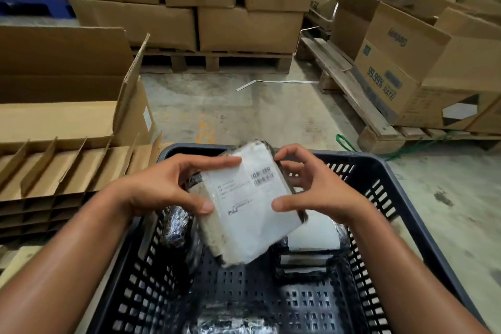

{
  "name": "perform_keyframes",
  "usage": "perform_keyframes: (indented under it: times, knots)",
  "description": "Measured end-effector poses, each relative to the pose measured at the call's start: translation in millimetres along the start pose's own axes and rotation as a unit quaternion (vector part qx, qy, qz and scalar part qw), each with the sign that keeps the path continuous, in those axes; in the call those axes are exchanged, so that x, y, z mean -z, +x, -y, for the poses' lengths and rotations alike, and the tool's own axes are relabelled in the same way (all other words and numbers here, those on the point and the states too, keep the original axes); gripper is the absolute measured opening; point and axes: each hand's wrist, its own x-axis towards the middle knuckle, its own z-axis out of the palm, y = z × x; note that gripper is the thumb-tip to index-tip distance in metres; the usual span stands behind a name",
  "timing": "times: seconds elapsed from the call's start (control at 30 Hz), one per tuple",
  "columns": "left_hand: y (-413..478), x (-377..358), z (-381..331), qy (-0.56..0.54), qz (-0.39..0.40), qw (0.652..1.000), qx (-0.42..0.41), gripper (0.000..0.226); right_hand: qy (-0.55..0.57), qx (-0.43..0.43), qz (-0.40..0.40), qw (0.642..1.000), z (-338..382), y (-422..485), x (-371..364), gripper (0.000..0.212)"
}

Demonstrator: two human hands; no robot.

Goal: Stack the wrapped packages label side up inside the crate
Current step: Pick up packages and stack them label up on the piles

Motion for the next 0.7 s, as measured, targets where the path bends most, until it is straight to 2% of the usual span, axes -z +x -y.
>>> perform_keyframes:
  times: [0.07,0.17,0.23,0.33,0.4,0.53,0.7]
  knots:
    - [-1,3,-1,0.014,0.013,1.0,0.017,0.08,-0.072,-0.001,0.002,0.997,0,1,-8,0.086]
    - [4,2,1,0.01,-0.061,0.998,0.02,0.078,-0.104,0.024,-0.042,0.993,-7,4,-15,0.086]
    - [10,0,2,0.12,-0.104,0.987,0.035,0.084,-0.091,0.023,-0.074,0.993,-15,6,-15,0.078]
    - [22,-11,11,0.37,-0.04,0.916,0.148,0.141,-0.081,-0.004,-0.093,0.992,-33,10,-22,0.069]
    - [33,-27,22,0.471,-0.008,0.865,0.174,0.164,-0.067,-0.019,-0.096,0.993,-45,13,-31,0.066]
    - [45,-54,50,0.548,-0.008,0.824,0.146,0.177,-0.04,-0.049,-0.09,0.994,-59,20,-41,0.066]
    - [45,-47,63,0.565,-0.074,0.819,0.064,0.166,-0.034,-0.083,-0.09,0.992,-62,24,-39,0.068]
